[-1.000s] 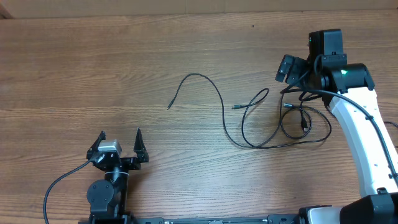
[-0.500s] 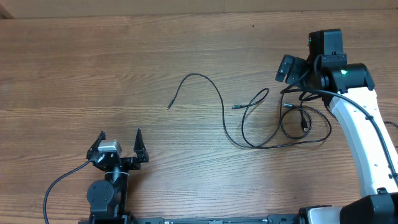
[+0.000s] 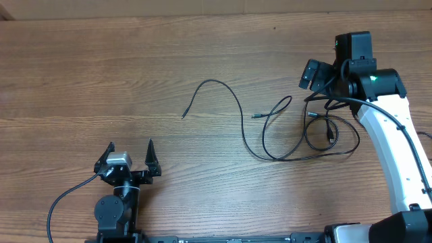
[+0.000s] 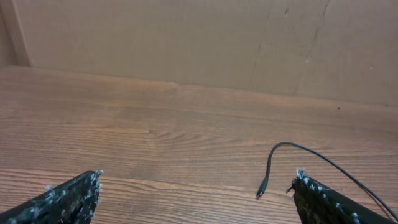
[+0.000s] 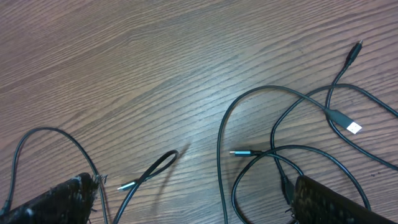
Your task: Untangle cables
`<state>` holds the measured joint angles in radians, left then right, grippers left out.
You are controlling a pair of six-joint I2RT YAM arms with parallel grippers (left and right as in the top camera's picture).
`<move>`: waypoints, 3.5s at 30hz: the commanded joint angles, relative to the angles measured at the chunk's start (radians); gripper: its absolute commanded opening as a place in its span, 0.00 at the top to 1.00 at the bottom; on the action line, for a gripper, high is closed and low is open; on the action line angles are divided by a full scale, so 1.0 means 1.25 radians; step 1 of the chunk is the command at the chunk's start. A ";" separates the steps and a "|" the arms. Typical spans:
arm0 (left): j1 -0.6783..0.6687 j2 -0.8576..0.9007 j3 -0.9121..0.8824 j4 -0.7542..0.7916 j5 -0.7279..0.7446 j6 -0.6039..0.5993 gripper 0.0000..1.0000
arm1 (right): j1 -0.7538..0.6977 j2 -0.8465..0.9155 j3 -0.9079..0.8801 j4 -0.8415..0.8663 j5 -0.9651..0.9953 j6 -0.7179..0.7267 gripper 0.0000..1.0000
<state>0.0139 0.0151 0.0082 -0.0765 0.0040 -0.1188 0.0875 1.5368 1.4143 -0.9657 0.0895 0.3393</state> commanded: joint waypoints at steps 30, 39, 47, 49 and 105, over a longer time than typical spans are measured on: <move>0.003 -0.009 -0.003 -0.001 0.009 0.021 0.01 | -0.001 0.005 -0.001 0.002 0.005 0.000 0.00; 0.003 -0.009 -0.003 -0.001 0.009 0.021 0.01 | -0.001 0.005 -0.001 0.002 0.005 0.000 0.00; 0.003 -0.009 -0.003 -0.001 0.009 0.021 0.00 | -0.001 0.005 -0.001 0.002 0.005 0.000 0.00; 0.003 -0.009 -0.003 -0.001 0.009 0.021 0.01 | -0.001 0.005 -0.001 0.002 0.005 0.000 0.00; 0.003 -0.009 -0.003 -0.001 0.009 0.021 0.00 | -0.001 -0.800 -0.001 -0.152 0.123 0.000 0.00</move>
<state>0.0139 0.0151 0.0082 -0.0765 0.0048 -0.1040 0.0875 0.5682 1.4132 -1.1549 0.2287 0.3397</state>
